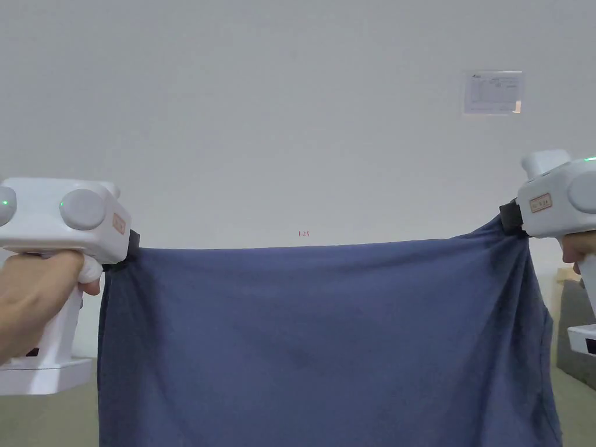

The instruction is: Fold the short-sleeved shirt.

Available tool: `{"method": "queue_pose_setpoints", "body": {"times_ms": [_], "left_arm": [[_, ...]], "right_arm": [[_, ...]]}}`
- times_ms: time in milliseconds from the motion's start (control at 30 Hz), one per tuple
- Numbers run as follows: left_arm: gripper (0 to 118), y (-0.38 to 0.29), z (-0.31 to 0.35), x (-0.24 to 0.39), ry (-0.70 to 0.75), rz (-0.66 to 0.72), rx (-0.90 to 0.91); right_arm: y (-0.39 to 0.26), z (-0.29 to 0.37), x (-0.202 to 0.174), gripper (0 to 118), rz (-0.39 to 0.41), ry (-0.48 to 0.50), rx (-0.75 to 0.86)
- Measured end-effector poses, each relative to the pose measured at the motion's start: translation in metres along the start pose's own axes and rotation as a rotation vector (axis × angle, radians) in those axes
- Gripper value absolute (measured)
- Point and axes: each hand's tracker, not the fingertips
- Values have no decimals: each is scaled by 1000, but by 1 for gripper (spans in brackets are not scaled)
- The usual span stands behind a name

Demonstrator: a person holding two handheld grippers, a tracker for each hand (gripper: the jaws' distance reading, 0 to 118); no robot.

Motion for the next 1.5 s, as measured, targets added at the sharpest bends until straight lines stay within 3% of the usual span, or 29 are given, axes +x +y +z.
{"method": "queue_pose_setpoints", "body": {"times_ms": [433,633,800,867,967,1100,1333,1367,1500], "left_arm": [[4,36,-104,23,96,-7,38],[4,29,-149,27,121,-17,42],[4,-7,-193,35,107,-54,-39],[4,-28,-215,39,106,-71,-68],[4,-64,-236,43,86,-65,-140],[4,-126,-242,44,50,-97,-202],[4,-229,-186,24,-9,-124,-314],[4,-246,-170,19,-26,-149,-331],[4,-304,-127,-8,-45,-113,-374]], "right_arm": [[41,-119,-20,1,-17,-35,27],[33,-165,-35,1,12,-52,8],[34,-147,-29,1,27,-53,-44],[-20,-217,-48,1,29,-31,-85],[-65,-233,-53,1,23,-50,-134],[-144,-201,-62,1,62,-34,-201],[-263,-95,-61,1,-8,58,-336],[-278,-88,-55,1,-61,95,-356],[-343,-18,-52,1,-74,133,-426]]}}
